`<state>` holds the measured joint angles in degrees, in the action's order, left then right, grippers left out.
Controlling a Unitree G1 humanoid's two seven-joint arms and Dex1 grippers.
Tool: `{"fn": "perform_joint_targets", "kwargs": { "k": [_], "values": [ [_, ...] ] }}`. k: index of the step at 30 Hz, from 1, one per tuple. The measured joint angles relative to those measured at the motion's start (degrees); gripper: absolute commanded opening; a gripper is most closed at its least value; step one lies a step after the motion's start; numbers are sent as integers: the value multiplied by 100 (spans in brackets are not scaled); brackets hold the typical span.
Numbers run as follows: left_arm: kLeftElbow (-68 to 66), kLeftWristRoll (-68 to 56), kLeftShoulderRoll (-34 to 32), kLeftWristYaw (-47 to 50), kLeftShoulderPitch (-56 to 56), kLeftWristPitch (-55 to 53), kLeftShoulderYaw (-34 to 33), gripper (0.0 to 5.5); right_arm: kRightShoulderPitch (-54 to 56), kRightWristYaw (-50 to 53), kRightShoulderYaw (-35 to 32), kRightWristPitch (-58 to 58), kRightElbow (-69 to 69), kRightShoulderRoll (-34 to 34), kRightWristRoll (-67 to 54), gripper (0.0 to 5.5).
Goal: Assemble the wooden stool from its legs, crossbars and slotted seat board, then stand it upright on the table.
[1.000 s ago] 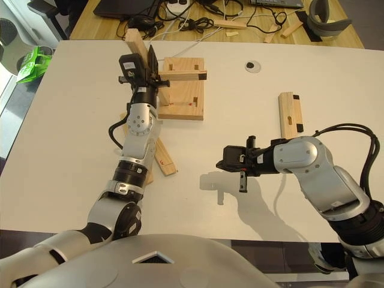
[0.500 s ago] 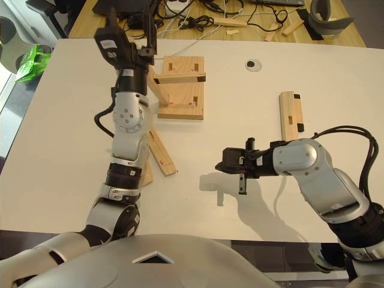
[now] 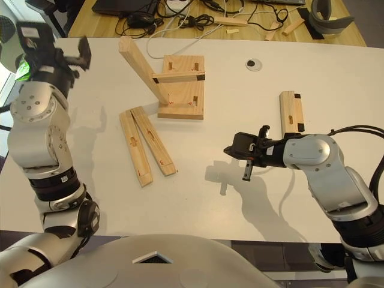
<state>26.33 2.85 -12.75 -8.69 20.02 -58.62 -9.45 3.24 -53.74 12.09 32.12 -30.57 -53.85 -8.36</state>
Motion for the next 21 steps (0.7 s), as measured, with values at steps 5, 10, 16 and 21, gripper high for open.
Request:
{"fn": "perform_joint_targets", "kwargs": {
  "k": [5, 10, 16, 21],
  "values": [
    [1126, -929, -509, -848, -857, -2646, 321, 532, 5, 495, -13, -143, 189, 366, 147, 0],
    [1452, -1431, -999, -1125, -1151, -3290, 674, 537, 21, 673, 66, -259, 259, 630, 297, 0],
    [1508, -1749, -939, -1007, -1545, -3317, 847, 537, 133, 744, 256, -374, 350, 848, 477, 0],
    [1226, -1749, -543, -595, -1527, -3320, 1131, 537, 359, 780, 442, -481, 451, 1057, 604, 0]
  ]
}}
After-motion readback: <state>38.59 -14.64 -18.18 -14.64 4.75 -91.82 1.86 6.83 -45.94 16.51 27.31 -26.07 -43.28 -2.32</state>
